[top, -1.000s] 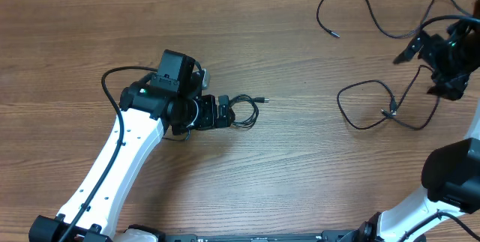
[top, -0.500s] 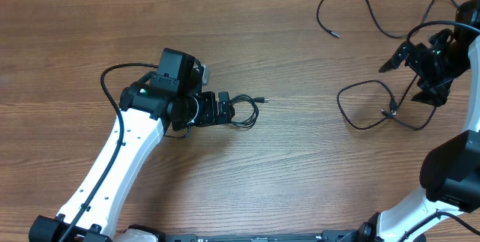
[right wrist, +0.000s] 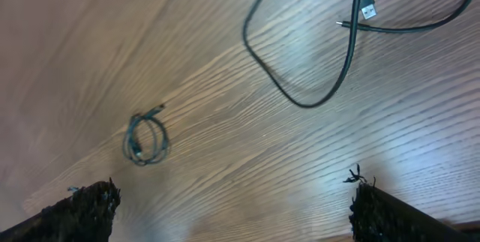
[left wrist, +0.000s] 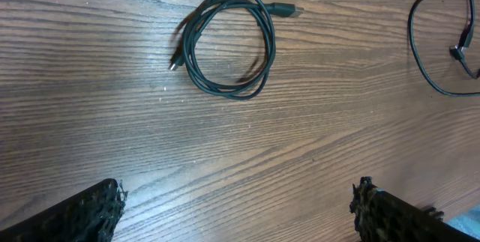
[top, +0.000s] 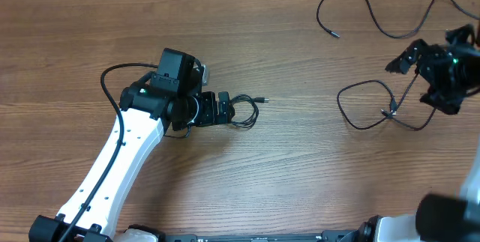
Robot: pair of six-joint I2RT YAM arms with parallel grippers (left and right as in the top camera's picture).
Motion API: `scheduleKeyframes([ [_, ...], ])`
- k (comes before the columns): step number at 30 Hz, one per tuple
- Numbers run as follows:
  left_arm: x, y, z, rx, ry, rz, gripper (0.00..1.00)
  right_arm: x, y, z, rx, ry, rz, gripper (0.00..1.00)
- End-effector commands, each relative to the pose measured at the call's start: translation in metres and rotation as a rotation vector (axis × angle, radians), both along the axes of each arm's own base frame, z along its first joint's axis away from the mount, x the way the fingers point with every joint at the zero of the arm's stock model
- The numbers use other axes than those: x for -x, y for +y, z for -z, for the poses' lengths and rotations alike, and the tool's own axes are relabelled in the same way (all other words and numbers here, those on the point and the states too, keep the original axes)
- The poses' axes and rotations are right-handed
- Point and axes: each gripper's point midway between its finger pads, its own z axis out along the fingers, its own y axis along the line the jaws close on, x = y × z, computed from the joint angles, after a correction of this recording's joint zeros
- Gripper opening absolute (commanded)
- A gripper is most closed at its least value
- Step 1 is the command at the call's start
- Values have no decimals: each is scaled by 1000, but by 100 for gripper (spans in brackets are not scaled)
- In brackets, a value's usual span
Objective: Untangle cables
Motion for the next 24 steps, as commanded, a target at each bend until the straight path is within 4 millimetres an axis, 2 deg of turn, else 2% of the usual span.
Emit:
scheduleKeyframes([
  [1,-2,0,-1,-9,-10,7,100,10,17,-20,24,-73,-66,100],
  [10,-2,0,-1,-9,-10,7,100,38,70,-57,45,-210,-212,100],
  [15,-2,0,-1,-9,-10,7,99,50,87,-67,45,-254,-271,100],
  [20,-2,0,-1,-9,-10,7,100,63,98,-67,41,-263,-315,100],
  [24,-2,0,-1,-9,-10,7,99,76,101,-54,39,-243,-327,100],
])
